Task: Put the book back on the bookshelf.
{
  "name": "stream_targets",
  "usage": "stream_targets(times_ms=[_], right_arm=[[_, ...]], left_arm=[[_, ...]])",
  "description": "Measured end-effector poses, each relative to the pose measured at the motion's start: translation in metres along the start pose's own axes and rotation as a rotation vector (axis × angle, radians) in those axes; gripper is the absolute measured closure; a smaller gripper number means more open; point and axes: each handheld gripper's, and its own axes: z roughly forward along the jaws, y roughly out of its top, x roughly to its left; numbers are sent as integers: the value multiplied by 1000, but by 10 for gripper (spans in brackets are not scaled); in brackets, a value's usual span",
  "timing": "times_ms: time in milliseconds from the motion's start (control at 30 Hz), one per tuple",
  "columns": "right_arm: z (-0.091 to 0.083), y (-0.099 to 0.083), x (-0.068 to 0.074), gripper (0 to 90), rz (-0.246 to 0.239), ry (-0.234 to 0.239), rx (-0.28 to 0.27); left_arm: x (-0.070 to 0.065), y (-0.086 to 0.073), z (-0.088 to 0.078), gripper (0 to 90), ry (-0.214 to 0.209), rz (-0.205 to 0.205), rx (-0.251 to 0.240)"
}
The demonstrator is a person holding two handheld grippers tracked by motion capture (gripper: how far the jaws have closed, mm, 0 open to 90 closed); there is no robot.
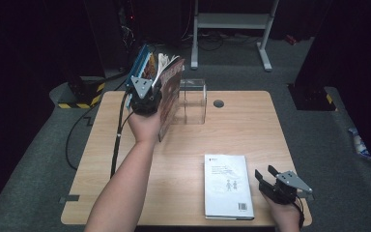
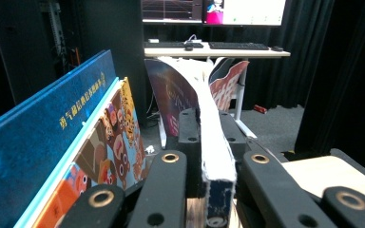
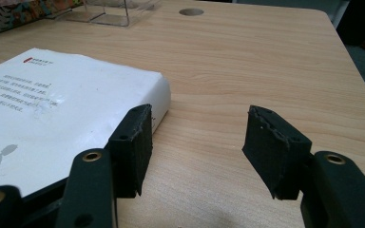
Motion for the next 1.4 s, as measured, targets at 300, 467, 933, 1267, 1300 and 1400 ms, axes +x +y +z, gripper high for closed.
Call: stream_targets(times_ms=[300, 467, 933, 1267, 1300, 1400], right_arm=[[-1, 0, -1, 427, 7, 1, -6], [-1, 0, -1, 429, 9, 1, -11], [-1, 0, -3, 431, 22, 8, -14], [-1, -2, -4, 432, 28, 10, -14], [-1, -2, -4, 432, 30, 11, -11], [-1, -2, -5, 433, 30, 9, -12]], left_arm=[[-5, -3, 23, 841, -1, -17, -6], [-8, -4, 34, 841, 7, -11, -8], [-11, -8, 59, 841, 45, -9, -9], [-8, -13, 72, 841, 64, -20, -4], [-8, -14, 73, 841, 66, -20, -3], [-8, -15, 75, 841, 72, -23, -6]])
